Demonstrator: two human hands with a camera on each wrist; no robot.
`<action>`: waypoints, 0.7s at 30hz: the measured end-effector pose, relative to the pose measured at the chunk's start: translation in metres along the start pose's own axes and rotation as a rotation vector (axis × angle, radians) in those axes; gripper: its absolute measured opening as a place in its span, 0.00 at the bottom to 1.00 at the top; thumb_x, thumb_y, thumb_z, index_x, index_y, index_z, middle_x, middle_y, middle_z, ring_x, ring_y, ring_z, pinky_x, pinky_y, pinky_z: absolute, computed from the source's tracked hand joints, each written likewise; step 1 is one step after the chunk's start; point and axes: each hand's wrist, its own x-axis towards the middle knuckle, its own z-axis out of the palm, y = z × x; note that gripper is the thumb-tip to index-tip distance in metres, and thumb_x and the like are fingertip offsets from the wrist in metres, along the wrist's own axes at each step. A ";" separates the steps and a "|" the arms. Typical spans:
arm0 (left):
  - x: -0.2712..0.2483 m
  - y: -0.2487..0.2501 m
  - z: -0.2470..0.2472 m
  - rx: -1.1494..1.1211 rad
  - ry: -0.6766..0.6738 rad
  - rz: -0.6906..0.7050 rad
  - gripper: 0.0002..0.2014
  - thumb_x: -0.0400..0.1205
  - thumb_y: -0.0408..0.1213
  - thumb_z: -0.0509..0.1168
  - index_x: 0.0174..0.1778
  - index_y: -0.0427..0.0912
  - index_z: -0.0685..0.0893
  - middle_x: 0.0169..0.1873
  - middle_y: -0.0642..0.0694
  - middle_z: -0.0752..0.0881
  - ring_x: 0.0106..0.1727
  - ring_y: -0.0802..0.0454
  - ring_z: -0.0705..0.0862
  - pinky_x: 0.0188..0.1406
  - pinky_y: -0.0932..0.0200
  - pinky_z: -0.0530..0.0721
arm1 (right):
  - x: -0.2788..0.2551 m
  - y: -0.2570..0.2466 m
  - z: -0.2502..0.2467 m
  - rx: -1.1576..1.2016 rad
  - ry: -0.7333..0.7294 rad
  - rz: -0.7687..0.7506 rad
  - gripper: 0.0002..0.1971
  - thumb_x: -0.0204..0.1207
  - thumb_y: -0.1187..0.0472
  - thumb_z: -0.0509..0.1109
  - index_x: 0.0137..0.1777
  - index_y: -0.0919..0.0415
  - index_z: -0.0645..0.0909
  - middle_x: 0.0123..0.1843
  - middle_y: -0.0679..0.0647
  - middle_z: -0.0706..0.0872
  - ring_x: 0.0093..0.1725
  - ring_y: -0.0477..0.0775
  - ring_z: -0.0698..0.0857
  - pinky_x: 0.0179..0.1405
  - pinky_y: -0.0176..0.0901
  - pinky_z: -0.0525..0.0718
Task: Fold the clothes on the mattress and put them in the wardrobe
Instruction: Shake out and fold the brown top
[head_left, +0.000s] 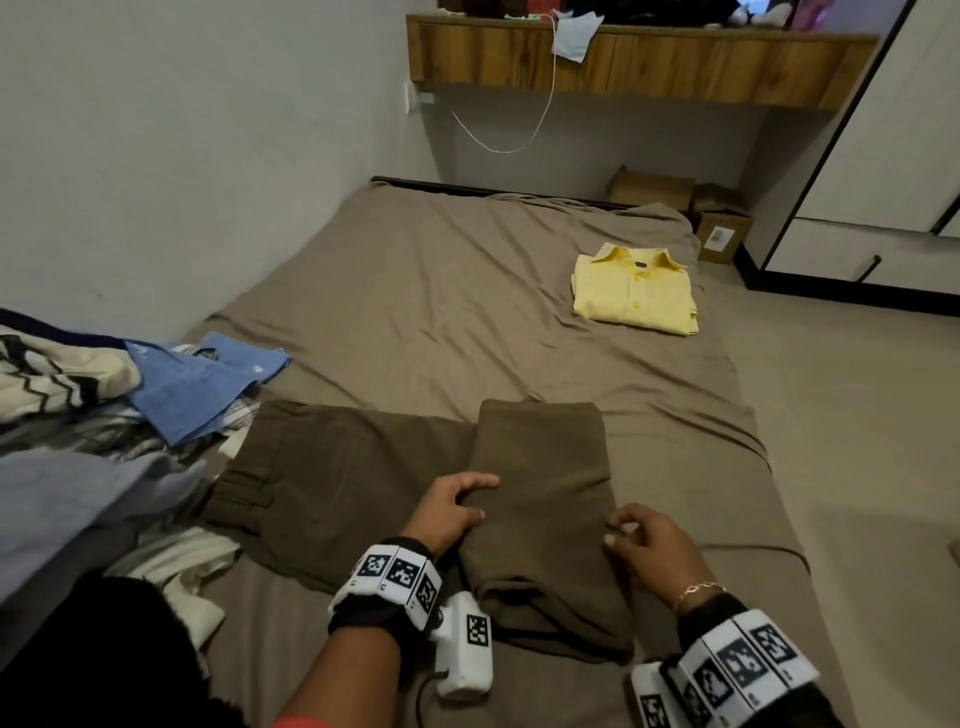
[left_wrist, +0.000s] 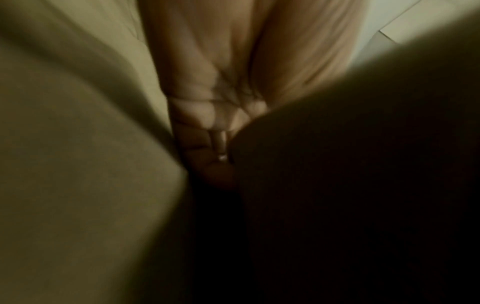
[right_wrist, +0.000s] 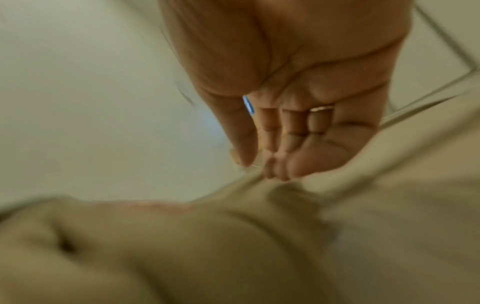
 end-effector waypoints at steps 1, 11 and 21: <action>-0.003 -0.002 -0.001 0.027 -0.029 -0.034 0.25 0.71 0.12 0.64 0.59 0.40 0.81 0.64 0.38 0.80 0.67 0.44 0.78 0.69 0.51 0.76 | -0.003 0.004 0.000 -0.032 -0.031 0.020 0.13 0.71 0.62 0.74 0.39 0.45 0.74 0.33 0.52 0.82 0.40 0.60 0.84 0.43 0.46 0.81; -0.008 -0.002 -0.024 0.290 -0.040 -0.048 0.38 0.66 0.10 0.66 0.73 0.39 0.73 0.71 0.42 0.72 0.74 0.45 0.71 0.76 0.53 0.68 | -0.026 0.002 0.028 -0.225 -0.076 -0.037 0.34 0.65 0.50 0.79 0.70 0.51 0.70 0.65 0.57 0.71 0.64 0.59 0.77 0.65 0.46 0.76; -0.011 0.011 -0.035 0.222 0.032 0.036 0.40 0.64 0.07 0.62 0.73 0.37 0.72 0.75 0.44 0.67 0.76 0.51 0.66 0.72 0.65 0.65 | -0.023 -0.003 0.012 -0.132 0.037 -0.089 0.19 0.70 0.58 0.75 0.61 0.56 0.78 0.55 0.55 0.73 0.62 0.59 0.80 0.64 0.46 0.76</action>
